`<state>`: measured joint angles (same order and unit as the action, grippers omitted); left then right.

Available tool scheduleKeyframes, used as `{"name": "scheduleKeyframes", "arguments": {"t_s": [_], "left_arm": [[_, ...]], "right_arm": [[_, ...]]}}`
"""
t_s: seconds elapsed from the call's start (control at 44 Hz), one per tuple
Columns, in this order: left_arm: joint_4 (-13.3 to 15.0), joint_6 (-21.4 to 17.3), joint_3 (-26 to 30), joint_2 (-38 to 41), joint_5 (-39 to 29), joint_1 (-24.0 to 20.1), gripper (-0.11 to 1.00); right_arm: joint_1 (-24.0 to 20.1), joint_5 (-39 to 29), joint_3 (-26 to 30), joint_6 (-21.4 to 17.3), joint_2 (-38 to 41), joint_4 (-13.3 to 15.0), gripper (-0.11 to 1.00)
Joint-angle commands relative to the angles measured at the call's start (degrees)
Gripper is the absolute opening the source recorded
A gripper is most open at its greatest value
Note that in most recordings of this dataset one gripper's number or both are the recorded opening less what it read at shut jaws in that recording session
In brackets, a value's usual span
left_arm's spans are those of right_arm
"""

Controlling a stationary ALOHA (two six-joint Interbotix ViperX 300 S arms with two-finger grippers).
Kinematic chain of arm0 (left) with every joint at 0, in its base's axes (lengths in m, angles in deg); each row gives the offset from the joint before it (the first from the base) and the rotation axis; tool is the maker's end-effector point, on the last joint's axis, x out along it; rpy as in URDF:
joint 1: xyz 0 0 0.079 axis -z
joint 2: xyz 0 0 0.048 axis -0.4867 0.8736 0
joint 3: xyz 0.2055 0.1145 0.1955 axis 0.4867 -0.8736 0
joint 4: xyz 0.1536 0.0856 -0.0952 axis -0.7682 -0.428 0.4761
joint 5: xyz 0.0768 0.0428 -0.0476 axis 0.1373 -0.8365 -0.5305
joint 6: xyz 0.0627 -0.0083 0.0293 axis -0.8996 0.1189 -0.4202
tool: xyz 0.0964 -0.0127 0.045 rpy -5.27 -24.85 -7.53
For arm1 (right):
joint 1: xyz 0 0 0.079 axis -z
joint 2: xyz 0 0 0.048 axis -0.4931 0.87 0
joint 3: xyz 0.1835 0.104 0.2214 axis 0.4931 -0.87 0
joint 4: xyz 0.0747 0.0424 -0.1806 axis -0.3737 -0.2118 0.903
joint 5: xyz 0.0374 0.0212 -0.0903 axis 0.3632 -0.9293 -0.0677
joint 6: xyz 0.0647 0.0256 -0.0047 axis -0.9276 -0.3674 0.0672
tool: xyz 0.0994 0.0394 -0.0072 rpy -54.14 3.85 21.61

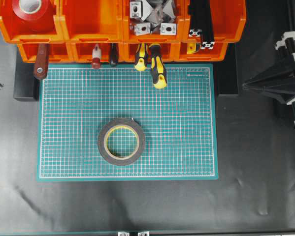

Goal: Pick foam from container rack with left arm.

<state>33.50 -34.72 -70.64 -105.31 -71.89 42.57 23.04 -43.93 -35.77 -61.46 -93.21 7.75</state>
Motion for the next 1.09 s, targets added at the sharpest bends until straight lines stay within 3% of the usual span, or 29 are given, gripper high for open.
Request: {"name": "scheduleKeyframes", "arguments": {"t_s": [0.0, 1.069], "left_arm": [[-0.18, -0.35, 0.70, 0.62, 0.53, -0.18, 0.79], [-0.18, -1.05, -3.08, -0.26, 1.41, -0.70, 0.79]], "right_arm": [[-0.09, 0.97, 0.53, 0.09, 0.79, -0.09, 0.01], [-0.35, 0.26, -0.53, 0.35, 1.41, 0.00, 0.01]]}}
